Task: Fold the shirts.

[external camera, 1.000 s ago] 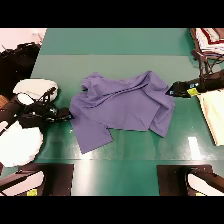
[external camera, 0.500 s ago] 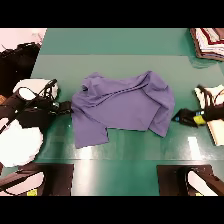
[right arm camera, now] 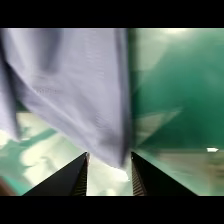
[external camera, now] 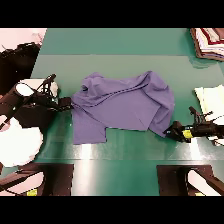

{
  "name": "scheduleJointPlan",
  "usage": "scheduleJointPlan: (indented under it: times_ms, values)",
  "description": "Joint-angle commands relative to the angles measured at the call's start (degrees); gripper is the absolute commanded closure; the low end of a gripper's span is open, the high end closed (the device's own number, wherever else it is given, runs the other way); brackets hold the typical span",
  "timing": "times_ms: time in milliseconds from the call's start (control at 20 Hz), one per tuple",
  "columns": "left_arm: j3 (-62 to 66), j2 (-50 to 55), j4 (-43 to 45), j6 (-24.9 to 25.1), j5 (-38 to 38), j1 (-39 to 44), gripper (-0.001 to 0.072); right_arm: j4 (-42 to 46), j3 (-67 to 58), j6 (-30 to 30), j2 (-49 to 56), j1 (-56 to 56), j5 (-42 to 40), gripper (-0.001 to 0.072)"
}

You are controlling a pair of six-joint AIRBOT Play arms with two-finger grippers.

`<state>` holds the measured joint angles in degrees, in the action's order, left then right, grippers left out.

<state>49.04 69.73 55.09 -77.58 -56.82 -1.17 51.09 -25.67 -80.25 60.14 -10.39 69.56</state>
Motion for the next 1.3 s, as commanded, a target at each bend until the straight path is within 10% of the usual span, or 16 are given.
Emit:
scheduleJointPlan:
  times_ms: [0,200,750,1250]
  values:
    - [0.13,-0.02,0.0,0.04,0.02,-0.04,0.0684,-3.52,1.01,1.84,3.34,-0.17,-3.06,0.0397]
    - [0.15,-0.17,0.02,0.0,-0.28,-0.07,0.0684,-3.54,0.98,5.66,3.37,-0.17,-1.14,0.0692]
    - [36.85,-22.97,6.03,-3.61,-8.7,-0.07,0.0684,0.04,-45.4,4.09,-17.53,-0.2,1.31,0.0694]
    - [78.62,-25.05,6.56,-7.72,-8.28,-0.07,0.0686,18.14,-95.36,-1.51,-10.97,-0.2,13.55,0.0694]
